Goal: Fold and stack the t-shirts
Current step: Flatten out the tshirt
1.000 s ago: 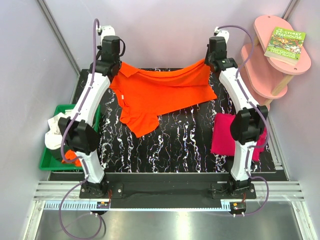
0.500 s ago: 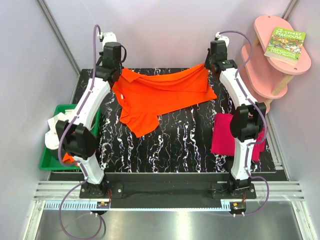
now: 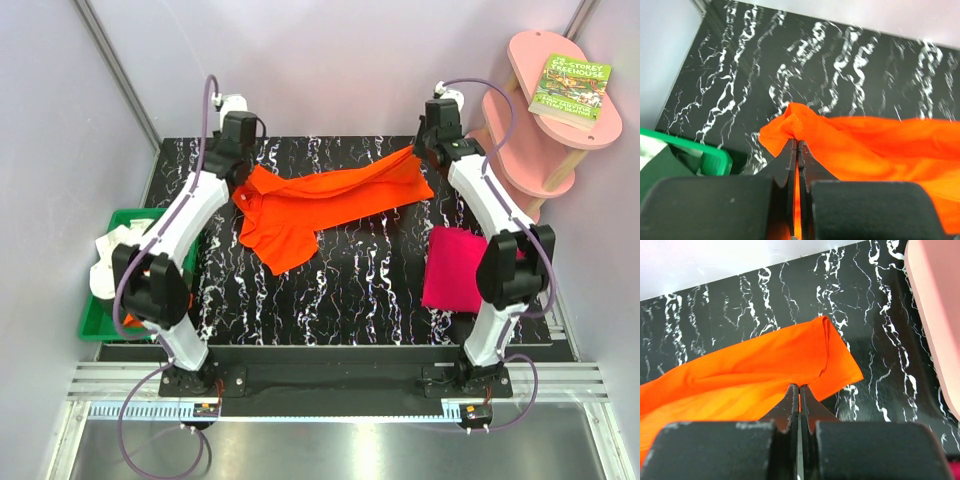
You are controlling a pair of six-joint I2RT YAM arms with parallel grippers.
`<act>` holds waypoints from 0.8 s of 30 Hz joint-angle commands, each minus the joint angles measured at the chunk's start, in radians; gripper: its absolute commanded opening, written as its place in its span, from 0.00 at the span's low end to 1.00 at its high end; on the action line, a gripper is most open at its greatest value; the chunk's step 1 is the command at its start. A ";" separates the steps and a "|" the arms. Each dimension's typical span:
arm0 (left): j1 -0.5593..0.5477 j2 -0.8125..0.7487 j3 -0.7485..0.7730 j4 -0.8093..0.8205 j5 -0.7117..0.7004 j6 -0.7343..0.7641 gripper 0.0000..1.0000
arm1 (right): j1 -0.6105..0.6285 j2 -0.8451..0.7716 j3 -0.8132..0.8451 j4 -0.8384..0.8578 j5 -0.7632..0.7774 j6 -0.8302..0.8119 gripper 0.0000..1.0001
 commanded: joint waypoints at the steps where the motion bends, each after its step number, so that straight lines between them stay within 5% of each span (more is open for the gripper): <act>1: -0.150 -0.239 0.031 0.011 -0.094 0.041 0.00 | 0.063 -0.188 -0.042 0.036 0.060 -0.035 0.00; 5: -0.239 -0.394 -0.045 -0.069 -0.126 -0.003 0.00 | 0.143 -0.351 -0.178 -0.005 0.131 -0.055 0.00; 15: -0.342 -0.698 -0.510 -0.156 -0.174 -0.161 0.00 | 0.236 -0.672 -0.606 -0.061 0.178 0.045 0.00; 24: -0.455 -0.844 -0.627 -0.304 -0.213 -0.267 0.00 | 0.255 -0.863 -0.772 -0.159 0.191 0.094 0.00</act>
